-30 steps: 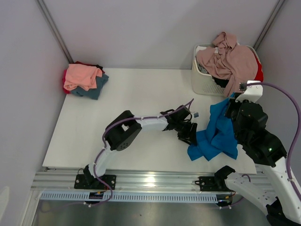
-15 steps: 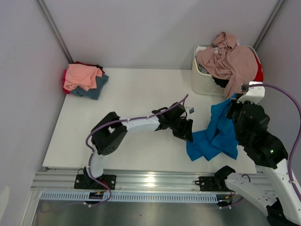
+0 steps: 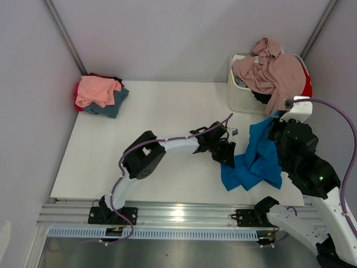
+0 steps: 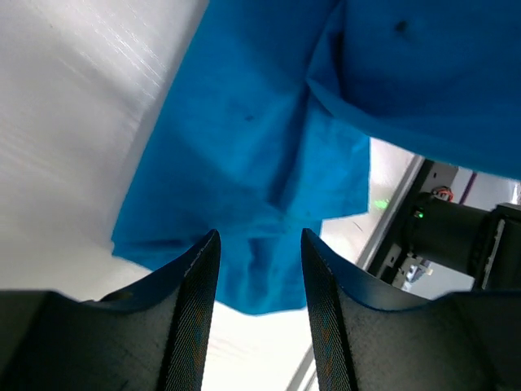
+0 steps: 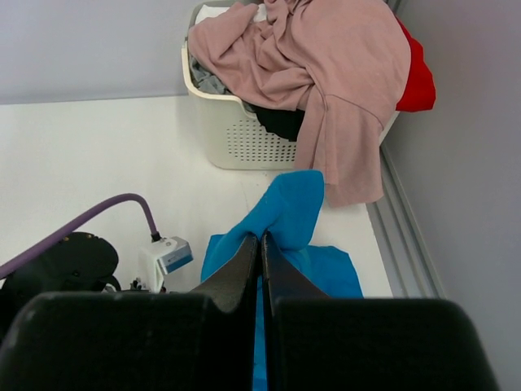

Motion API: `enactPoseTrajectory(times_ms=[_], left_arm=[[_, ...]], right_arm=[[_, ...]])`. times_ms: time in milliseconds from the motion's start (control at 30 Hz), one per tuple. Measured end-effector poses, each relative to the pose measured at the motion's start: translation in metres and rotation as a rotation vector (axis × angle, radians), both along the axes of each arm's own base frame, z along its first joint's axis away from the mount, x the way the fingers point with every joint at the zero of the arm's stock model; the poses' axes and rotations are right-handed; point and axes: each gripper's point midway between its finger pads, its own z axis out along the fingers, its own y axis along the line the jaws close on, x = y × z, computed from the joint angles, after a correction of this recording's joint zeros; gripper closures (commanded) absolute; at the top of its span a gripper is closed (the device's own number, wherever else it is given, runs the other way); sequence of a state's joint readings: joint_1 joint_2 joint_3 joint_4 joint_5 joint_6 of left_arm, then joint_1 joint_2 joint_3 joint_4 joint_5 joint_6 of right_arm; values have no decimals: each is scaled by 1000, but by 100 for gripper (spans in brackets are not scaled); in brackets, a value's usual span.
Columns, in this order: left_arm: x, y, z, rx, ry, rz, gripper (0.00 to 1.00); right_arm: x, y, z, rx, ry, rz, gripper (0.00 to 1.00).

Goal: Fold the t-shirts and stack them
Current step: Flatten out the tshirt

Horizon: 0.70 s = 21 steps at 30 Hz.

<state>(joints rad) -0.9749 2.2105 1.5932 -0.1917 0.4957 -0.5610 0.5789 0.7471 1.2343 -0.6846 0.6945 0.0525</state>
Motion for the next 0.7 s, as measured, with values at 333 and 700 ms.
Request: enactPoseTrajectory(times_ms=[333,700], left_arm=[[4,-16,-13,-9,5,-29,52],[-2,-27,-6,-32,-6,-58,53]], right_arm=[[5,6,-7,-18,28,9,100],[5,10,-8,-23,33,22,100]])
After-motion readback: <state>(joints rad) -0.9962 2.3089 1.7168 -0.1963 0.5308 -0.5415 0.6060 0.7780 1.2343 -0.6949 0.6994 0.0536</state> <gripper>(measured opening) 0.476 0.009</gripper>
